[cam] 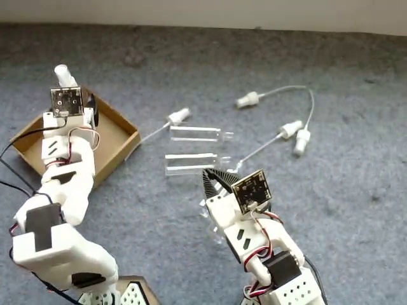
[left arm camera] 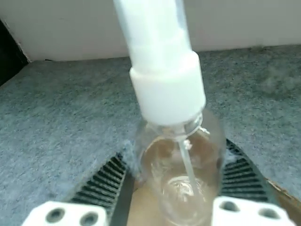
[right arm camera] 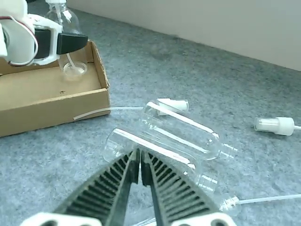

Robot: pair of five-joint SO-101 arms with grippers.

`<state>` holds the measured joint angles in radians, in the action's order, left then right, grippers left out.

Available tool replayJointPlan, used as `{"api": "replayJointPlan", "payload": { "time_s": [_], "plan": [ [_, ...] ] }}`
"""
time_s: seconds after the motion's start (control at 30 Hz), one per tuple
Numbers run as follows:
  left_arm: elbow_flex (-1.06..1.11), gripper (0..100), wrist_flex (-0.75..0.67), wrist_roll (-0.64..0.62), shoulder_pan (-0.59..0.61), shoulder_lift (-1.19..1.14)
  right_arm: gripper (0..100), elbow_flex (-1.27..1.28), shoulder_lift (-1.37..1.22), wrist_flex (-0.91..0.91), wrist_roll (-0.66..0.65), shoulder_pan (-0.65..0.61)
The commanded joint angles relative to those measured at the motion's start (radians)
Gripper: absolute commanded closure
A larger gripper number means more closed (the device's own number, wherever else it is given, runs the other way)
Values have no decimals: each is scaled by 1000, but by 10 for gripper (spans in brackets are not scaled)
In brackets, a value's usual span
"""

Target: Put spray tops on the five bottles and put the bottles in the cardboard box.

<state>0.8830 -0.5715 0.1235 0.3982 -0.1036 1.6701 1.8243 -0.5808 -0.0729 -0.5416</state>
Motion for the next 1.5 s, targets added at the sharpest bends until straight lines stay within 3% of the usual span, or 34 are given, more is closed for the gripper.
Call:
{"api": "replayJointPlan", "payload": {
  "time_s": [0.0,0.37,0.53,0.67,0.87,1.0,1.1,1.33,1.47],
  "plan": [
    [-136,879,-34,5,24,-47,995,117,12,-13,-11,19],
    [-171,877,-8,5,33,-99,995,117,12,-15,-11,19],
    [-255,877,226,3,31,-99,995,117,12,-15,-11,19],
    [-308,880,319,3,33,-104,995,117,12,-15,-11,19],
    [-305,880,321,3,28,-105,995,117,12,-15,-11,19],
    [-311,880,321,-124,31,-97,995,117,12,-15,-11,19],
    [-311,880,319,-144,24,-105,995,117,12,-15,-11,19],
    [-225,878,140,-138,16,-107,995,117,10,-15,-11,19],
    [-197,877,118,-138,16,-107,995,117,10,-15,-11,19]
  ]
}}
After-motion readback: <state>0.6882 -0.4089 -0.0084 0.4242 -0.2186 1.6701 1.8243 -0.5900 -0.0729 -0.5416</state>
